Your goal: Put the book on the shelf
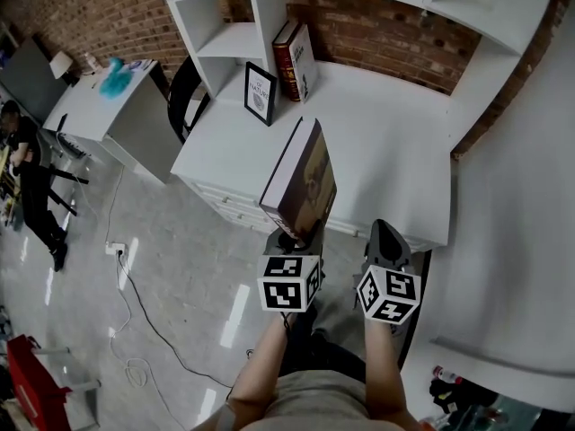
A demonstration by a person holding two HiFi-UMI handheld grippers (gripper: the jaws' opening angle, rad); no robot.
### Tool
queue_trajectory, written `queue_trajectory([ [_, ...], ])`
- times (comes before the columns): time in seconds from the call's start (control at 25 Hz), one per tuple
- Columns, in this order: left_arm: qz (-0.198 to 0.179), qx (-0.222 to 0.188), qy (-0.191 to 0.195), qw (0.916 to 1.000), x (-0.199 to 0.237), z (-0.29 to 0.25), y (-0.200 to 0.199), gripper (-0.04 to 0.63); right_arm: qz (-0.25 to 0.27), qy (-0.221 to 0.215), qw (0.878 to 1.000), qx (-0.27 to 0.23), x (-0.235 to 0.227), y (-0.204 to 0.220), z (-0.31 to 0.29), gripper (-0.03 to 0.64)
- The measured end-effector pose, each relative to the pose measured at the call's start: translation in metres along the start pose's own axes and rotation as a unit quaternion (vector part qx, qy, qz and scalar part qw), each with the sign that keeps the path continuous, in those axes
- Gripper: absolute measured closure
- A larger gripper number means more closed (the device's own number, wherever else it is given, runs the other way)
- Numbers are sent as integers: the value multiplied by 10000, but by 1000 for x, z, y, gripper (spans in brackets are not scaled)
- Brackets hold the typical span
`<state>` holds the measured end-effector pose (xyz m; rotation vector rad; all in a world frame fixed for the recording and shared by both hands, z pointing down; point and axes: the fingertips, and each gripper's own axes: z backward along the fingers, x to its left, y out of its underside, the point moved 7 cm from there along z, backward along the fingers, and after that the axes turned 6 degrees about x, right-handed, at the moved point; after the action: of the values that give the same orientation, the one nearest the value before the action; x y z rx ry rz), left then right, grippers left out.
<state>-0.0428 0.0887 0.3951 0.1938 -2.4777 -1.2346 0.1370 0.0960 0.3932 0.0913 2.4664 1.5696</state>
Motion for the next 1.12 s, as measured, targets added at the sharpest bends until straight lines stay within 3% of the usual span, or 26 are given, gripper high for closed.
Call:
queue_trajectory([
  [0.56, -45, 58, 156, 9999, 50, -52, -50, 448, 55, 117, 9999, 81, 20, -31, -78, 600],
  [1.12, -44, 144, 334, 9993, 78, -80, -69, 448, 84, 256, 9994, 201, 31, -38, -118, 600],
])
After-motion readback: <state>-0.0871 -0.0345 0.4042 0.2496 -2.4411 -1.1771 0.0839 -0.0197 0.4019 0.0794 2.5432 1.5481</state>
